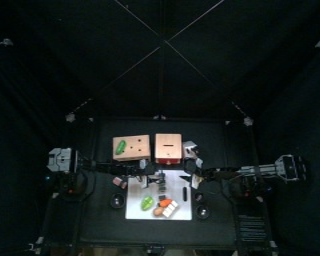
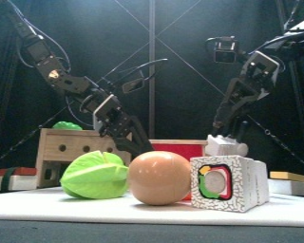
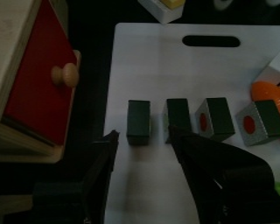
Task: Grab piece of cut sushi
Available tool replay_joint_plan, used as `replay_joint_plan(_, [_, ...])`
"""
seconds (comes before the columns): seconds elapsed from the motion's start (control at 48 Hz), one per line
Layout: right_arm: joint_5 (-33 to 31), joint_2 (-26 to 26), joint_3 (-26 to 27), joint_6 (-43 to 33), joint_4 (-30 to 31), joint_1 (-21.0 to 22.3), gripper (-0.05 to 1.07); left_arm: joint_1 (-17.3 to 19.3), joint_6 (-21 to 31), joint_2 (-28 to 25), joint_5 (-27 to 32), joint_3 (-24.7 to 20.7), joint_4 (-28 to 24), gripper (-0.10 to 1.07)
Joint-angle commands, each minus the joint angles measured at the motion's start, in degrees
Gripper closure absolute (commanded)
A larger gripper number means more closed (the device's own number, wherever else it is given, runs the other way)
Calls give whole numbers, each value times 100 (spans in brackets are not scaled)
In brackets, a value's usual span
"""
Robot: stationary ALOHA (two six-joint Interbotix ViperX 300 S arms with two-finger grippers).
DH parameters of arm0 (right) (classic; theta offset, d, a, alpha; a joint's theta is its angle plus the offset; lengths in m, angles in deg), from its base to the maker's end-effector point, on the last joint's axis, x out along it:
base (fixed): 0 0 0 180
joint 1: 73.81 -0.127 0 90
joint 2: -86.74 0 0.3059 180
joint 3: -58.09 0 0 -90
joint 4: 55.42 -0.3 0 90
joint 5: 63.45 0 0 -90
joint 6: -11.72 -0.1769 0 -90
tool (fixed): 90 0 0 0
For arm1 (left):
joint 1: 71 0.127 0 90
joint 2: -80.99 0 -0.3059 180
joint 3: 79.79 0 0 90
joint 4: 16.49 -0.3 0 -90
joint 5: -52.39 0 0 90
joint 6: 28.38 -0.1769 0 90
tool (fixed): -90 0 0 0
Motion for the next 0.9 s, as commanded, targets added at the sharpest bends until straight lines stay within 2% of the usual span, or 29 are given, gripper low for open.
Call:
replay_joint_plan(0.0, [35,-9,141,0,0,9,23,35,-9,-18,62,-220,-62,11])
replay_joint_plan(0.312, [35,123,141,0,0,9,23,44,-9,-132,835,-475,-193,11])
replay_joint_plan(0.875, [35,123,105,0,-26,9,23,44,-9,44,984,-466,-272,11])
